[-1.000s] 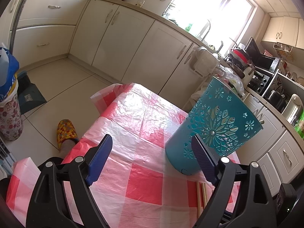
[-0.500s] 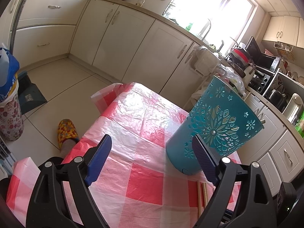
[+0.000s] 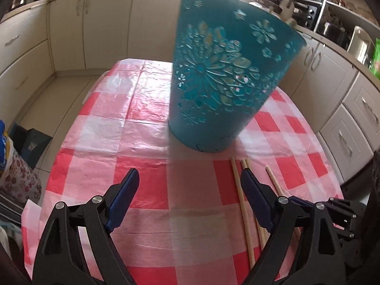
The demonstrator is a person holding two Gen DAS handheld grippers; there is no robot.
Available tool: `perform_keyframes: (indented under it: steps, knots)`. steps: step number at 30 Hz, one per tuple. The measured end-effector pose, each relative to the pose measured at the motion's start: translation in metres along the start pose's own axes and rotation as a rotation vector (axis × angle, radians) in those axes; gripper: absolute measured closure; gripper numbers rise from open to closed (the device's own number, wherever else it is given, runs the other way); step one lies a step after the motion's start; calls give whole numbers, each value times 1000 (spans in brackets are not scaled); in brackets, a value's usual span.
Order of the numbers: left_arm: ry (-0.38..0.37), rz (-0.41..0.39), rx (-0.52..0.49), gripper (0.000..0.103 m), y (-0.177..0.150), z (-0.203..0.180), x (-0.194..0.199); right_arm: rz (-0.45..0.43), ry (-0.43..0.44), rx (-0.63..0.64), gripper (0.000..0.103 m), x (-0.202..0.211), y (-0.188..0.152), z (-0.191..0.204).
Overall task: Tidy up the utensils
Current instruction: 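Grasp a wooden stick with the left tool while the right tool grasps another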
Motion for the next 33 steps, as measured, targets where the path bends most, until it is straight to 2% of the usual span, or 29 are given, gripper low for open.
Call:
perform_keyframes:
  steps: [3,8,16,18,21,24,26,28,29,31,33]
  knots:
    - [30,29,-59,21,-5,-12,-4,3,9,4,96,-1,0,1]
    - [97,88,-141,33,-16,-22,-18,6,16,20,96,-3,3,-1]
    - [96,125,-233,42,-24,-40,-21,16,14,64,91,-6,5,3]
    - [102,144,-260,51,-26,-44,-23,19,17,73,91,-6,6,3]
    - [96,151,-271,57,-25,-46,-21,20,21,79,91,-6,6,3]
    - [83,160,-298,71,-27,-49,-16,20,16,92,91,-7,6,3]
    - [72,169,-333,88,-30,-57,-15,24,10,104,91,-7,6,5]
    - [71,177,-365,97,-32,-63,-14,29,10,115,91,-8,7,5]
    - [67,181,-369,98,-32,-64,-14,31,12,115,93,-8,7,5]
    - [17,210,-309,98,-32,-62,-12,28,20,93,96,-8,7,2]
    - [-7,184,-261,98,-28,-54,-2,15,71,9,97,-6,6,-3]
Point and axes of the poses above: each gripper's, at about its wrist camera, not at the fingertips, and x roughly against the way its jaws point, z to its left, y to its top, the point moved 10 cm from there along -x, roughly the way its jaws point, and after that the axes turned 8 degrees about x, right-handed, at the moved point
